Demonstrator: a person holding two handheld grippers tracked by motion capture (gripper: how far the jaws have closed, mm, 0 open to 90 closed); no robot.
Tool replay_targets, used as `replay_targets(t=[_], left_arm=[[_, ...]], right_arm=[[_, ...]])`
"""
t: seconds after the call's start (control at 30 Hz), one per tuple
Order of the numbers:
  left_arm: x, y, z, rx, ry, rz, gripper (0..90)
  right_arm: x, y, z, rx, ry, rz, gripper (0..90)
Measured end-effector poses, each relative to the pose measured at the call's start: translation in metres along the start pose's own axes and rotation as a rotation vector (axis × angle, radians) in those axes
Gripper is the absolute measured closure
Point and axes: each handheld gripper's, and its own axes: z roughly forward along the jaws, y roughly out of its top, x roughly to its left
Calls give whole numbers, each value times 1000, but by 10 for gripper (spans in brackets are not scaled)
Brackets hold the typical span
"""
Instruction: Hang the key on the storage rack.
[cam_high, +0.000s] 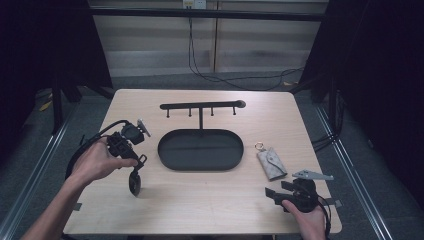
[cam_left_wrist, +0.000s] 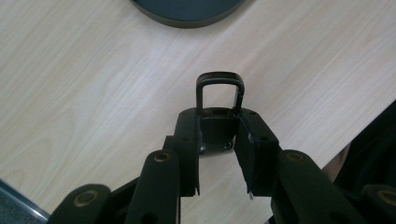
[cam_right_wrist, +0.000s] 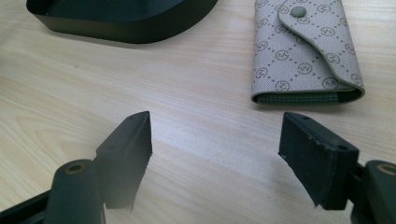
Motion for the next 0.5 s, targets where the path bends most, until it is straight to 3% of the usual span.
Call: replay_targets(t=[0.5], left_arm=[[3, 6, -23, -11, 25, -17, 708]], right_arm=[[-1, 0, 1, 1, 1, 1, 255]])
